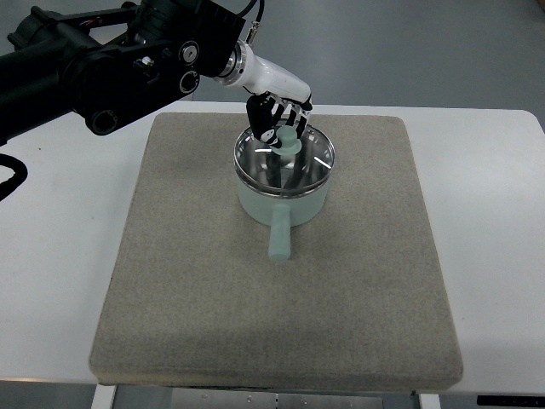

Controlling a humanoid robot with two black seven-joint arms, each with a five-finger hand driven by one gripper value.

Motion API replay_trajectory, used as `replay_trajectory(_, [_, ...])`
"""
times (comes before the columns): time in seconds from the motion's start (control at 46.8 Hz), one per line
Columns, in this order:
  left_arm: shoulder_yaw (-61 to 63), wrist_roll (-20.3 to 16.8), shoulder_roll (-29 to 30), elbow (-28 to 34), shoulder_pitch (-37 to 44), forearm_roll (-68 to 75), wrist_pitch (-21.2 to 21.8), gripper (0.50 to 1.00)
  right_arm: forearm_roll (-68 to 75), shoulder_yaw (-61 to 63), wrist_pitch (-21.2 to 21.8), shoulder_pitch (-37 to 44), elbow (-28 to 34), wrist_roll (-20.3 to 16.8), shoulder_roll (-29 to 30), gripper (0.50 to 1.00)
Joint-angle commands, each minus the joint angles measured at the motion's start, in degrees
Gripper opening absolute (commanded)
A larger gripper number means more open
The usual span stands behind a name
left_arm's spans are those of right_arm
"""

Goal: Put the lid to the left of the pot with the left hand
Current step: 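Lift the glass lid up off the pot with the left hand, then carry the lid beside the pot and lower it onto the mat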

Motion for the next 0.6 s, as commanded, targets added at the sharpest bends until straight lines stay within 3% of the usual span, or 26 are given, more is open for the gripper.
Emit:
replay_trajectory(0.0, [-0.2,0.0,0.1,0.0,-0.6,-0.1,0.0,0.5,0.0,0.0,0.0,0.0,0.0,0.0,0.0,0.921])
replay_trajectory(0.278, [-2.7,0.0,2.3,-0.1,-1.8,-0.3,0.0,0.5,0.0,0.0,-0.1,0.0,0.0,0.0,0.0,0.921])
replay_trajectory(0.577, [-3.9,0.0,10.5,-0.5,-2.5,-0.3,0.0,0.5,0.0,0.0,0.0,0.0,0.0,0.0,0.0,0.921])
